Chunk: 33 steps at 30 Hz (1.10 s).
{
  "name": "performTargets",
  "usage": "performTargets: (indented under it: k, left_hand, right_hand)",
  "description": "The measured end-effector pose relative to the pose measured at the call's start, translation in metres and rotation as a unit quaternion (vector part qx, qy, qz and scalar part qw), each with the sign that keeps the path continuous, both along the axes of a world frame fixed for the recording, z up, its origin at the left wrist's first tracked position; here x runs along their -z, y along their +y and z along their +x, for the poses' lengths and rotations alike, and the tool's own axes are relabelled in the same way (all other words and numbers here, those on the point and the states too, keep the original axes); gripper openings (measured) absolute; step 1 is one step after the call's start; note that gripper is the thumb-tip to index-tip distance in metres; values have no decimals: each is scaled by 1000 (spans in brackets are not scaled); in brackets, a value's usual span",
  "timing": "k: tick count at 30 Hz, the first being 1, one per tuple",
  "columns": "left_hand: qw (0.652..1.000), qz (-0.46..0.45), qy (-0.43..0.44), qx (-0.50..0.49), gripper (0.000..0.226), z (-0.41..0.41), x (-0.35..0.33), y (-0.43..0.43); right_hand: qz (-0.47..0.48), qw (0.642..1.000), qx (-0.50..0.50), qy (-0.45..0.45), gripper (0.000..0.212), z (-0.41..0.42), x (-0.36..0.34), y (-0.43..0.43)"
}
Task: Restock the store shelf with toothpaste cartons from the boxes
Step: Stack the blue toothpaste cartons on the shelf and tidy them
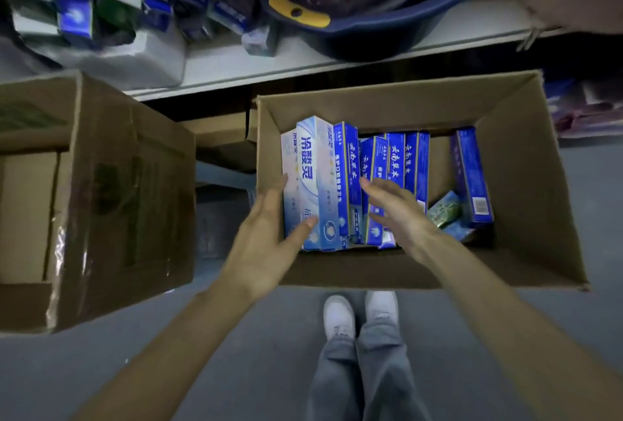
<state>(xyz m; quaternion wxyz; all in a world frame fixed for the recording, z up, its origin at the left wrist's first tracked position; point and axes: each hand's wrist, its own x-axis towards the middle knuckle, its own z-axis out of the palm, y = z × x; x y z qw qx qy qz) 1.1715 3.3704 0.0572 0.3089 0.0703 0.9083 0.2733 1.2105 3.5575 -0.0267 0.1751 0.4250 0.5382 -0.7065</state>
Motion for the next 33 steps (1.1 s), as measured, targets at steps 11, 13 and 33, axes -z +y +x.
performTargets:
  k: [11,13,33]
  left_hand:
    - [918,143,-174,-325,12,-6,86,35]
    - [930,125,-149,-310,12,-7,93,35]
    - [919,128,-168,-332,31,-11,92,23]
  right_hand:
    - [-16,999,-14,29,71,-17,52,-4]
    - [-12,999,-8,32,70,-21,56,-6]
    - [-113,984,116,79,45,2,46,-10]
